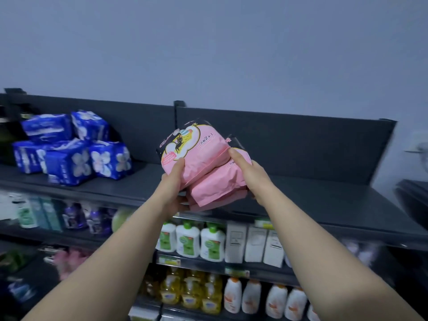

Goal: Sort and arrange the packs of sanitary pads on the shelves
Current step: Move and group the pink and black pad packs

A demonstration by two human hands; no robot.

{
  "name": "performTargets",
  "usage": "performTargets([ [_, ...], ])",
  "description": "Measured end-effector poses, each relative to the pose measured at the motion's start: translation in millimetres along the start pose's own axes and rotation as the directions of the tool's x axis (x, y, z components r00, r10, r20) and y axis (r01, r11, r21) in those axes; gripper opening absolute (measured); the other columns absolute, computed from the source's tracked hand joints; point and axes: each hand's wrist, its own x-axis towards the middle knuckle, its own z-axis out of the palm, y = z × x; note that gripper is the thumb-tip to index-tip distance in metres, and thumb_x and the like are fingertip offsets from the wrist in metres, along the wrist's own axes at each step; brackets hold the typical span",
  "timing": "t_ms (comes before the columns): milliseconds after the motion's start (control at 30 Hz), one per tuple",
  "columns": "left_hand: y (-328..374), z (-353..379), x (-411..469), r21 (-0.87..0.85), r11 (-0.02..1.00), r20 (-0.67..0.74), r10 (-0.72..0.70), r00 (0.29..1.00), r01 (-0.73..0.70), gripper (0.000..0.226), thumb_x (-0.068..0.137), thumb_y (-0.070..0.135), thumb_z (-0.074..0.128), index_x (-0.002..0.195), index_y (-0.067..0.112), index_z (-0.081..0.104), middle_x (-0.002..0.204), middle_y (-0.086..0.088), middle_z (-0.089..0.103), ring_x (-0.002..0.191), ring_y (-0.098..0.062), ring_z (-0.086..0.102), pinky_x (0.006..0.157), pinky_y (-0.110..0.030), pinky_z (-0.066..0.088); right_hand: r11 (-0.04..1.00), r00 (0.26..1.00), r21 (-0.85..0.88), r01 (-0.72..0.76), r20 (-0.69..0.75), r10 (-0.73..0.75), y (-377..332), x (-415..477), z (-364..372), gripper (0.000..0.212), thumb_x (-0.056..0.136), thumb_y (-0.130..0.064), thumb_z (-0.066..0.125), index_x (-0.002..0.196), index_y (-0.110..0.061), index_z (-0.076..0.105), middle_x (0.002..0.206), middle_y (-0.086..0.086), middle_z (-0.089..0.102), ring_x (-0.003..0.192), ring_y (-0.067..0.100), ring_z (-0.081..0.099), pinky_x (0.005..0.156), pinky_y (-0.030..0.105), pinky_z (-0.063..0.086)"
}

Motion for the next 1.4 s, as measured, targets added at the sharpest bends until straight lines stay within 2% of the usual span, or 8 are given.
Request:
performTargets([
  [433, 63, -157, 118, 0.084, 0.991, -0.071, -0.101, 0.992, 0.107, 0.074, 0.079, 0.071, 0.058, 0.135, 0.024, 0.042, 0.121, -0.017, 0.06, 0.102, -0.042, 0.062, 0.075, -0.061, 0.054, 0.988, 0.985, -0.034, -0.149, 0.087, 0.152, -21, 93, 177, 0.084, 0.079, -0.074, 0.051, 0.142, -0.02, 0.042, 0.144, 0.002, 0.046, 0.105, 0.018, 0.046, 0.082, 0.034, 0.034],
  [567, 69, -173, 161, 0.057, 0.985, -0.107, -0.154, 0.982, 0.161, 0.076, 0.076, 0.067, 0.06, 0.134, 0.021, 0.043, 0.12, -0.017, 0.059, 0.104, -0.039, 0.06, 0.081, -0.054, 0.052, 0.978, 0.974, -0.076, -0.196, 0.101, 0.203, -20, 127, 205, 0.101, 0.065, -0.086, 0.049, 0.145, -0.026, 0.039, 0.146, 0.0, 0.044, 0.124, 0.025, 0.048, 0.085, 0.038, 0.033],
  [700, 72, -177, 202, 0.065, 0.975, -0.107, -0.206, 0.973, 0.213, 0.074, 0.075, 0.055, 0.06, 0.131, 0.009, 0.043, 0.105, -0.016, 0.057, 0.089, -0.036, 0.057, 0.078, -0.049, 0.049, 0.967, 0.963, -0.126, -0.22, 0.13, 0.236, -12, 169, 221, 0.105, 0.05, -0.085, 0.039, 0.14, -0.031, 0.044, 0.141, -0.001, 0.047, 0.12, 0.027, 0.048, 0.087, 0.04, 0.036],
  [833, 78, -177, 238, 0.065, 0.978, -0.159, -0.185, 0.97, 0.197, 0.064, 0.079, 0.049, 0.06, 0.129, 0.013, 0.043, 0.114, -0.016, 0.057, 0.087, -0.036, 0.058, 0.071, -0.049, 0.051, 0.961, 0.956, -0.155, -0.231, 0.147, 0.254, -1, 216, 231, 0.092, 0.055, -0.08, 0.038, 0.132, -0.031, 0.048, 0.135, 0.0, 0.052, 0.118, 0.027, 0.052, 0.092, 0.041, 0.043],
  [1000, 81, -179, 276, 0.019, 0.975, -0.198, -0.215, 0.956, 0.224, 0.06, 0.081, 0.05, 0.059, 0.127, 0.016, 0.042, 0.118, -0.018, 0.057, 0.1, -0.04, 0.059, 0.067, -0.051, 0.049, 0.959, 0.955, -0.144, -0.243, 0.137, 0.263, 7, 257, 250, 0.091, 0.069, -0.074, 0.045, 0.141, -0.019, 0.035, 0.137, 0.003, 0.048, 0.119, 0.028, 0.049, 0.101, 0.043, 0.04],
  [1133, 82, -182, 300, -0.007, 0.975, -0.234, -0.218, 0.947, 0.223, 0.058, 0.085, 0.051, 0.057, 0.126, 0.016, 0.038, 0.114, -0.017, 0.055, 0.098, -0.038, 0.057, 0.062, -0.051, 0.046, 0.955, 0.959, -0.165, -0.245, 0.103, 0.264, 16, 281, 265, 0.078, 0.086, -0.064, 0.042, 0.145, -0.016, 0.026, 0.14, 0.008, 0.043, 0.122, 0.03, 0.044, 0.091, 0.04, 0.035],
  [1300, 81, -187, 312, -0.046, 0.971, -0.242, -0.238, 0.941, 0.234, 0.05, 0.088, 0.053, 0.054, 0.119, 0.02, 0.035, 0.107, -0.015, 0.054, 0.105, -0.04, 0.054, 0.082, -0.061, 0.045, 0.959, 0.963, -0.127, -0.254, 0.058, 0.263, 18, 293, 272, 0.078, 0.086, -0.063, 0.043, 0.146, -0.016, 0.025, 0.141, 0.007, 0.042, 0.122, 0.03, 0.044, 0.093, 0.041, 0.036],
  [1400, 79, -189, 310, -0.082, 0.97, -0.225, -0.241, 0.944, 0.228, 0.053, 0.088, 0.057, 0.055, 0.123, 0.022, 0.037, 0.106, -0.014, 0.055, 0.102, -0.039, 0.055, 0.084, -0.061, 0.045, 0.969, 0.974, -0.106, -0.224, 0.005, 0.226, 19, 290, 274, 0.075, 0.085, -0.06, 0.047, 0.144, -0.017, 0.029, 0.138, 0.005, 0.045, 0.115, 0.028, 0.047, 0.092, 0.04, 0.039],
])
